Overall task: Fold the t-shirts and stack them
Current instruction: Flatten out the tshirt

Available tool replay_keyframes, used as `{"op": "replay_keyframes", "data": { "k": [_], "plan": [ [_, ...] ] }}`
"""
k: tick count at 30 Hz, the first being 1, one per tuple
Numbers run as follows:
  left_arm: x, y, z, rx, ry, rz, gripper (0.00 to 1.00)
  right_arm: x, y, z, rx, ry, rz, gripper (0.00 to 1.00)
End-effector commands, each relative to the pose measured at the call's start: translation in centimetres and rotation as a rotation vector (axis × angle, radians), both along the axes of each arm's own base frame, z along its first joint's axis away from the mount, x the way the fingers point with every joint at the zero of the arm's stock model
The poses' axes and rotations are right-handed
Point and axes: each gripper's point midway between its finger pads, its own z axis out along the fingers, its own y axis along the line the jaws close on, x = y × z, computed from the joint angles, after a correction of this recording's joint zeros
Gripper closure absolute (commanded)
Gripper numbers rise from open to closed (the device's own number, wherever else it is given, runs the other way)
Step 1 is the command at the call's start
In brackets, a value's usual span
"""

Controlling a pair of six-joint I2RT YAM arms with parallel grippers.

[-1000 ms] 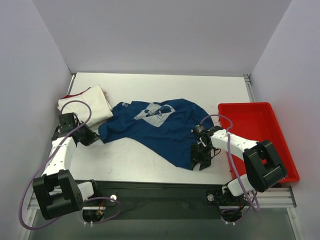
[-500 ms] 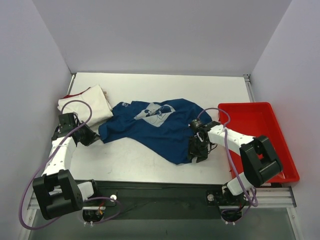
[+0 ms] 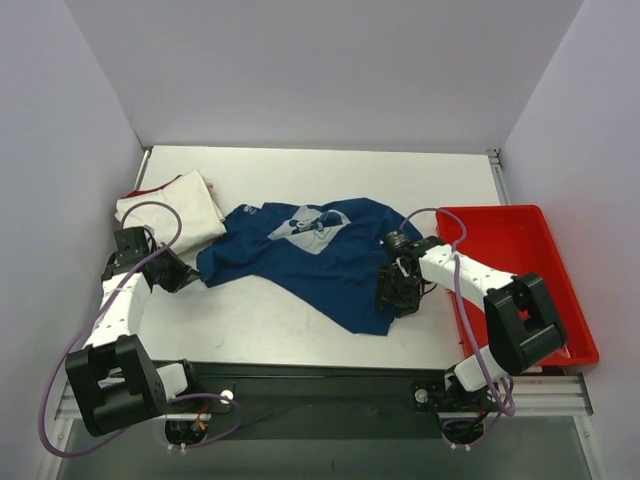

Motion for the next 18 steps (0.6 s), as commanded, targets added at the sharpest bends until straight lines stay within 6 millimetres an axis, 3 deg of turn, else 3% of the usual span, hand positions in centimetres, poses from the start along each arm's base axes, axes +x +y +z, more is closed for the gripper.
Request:
{"op": "replay_keyframes", "data": {
  "k": [1, 5, 7, 8, 11, 14, 17, 18],
  "plan": [
    [1.8, 0.5, 1.8, 0.01, -0.079, -0.014, 1.0, -0.5, -1.3, -0.6, -0.08, 0.066, -0.007, 0.49],
    [1.9, 0.9, 1.7, 0.011, -0.082, -0.007, 1.0, -0.8, -1.5, -1.6, -0.094, 0.081, -0.007, 0.5],
    [2.0, 1.0, 1.7, 0.009, -0.082, -0.006, 1.0, -0.7, -1.3, -2.1, -0.087, 0.095, 0.0, 0.57],
    [2.1, 1.1, 1.8, 0.008, -0.084, -0.006, 1.0, -0.6, -0.8, -1.8, -0.063, 0.107, 0.009, 0.72],
    [2.2, 1.6, 1.9, 0.015, -0.088, 0.0, 1.0, -0.4, -0.4, -0.3, -0.048, 0.099, 0.006, 1.0],
    [2.4, 2.0, 1.8, 0.01, -0.087, 0.007, 1.0, -1.2, -0.4, 2.7, -0.03, 0.112, 0.005, 1.0],
    [2.5, 2.6, 1.6, 0.01, -0.083, 0.012, 1.0, -3.3, -1.5, 5.9, -0.041, 0.148, 0.014, 1.0],
    [2.5, 2.7, 1.6, 0.011, -0.082, 0.013, 1.0, -3.2, -1.7, 7.1, -0.025, 0.117, 0.005, 0.95]
  ]
}}
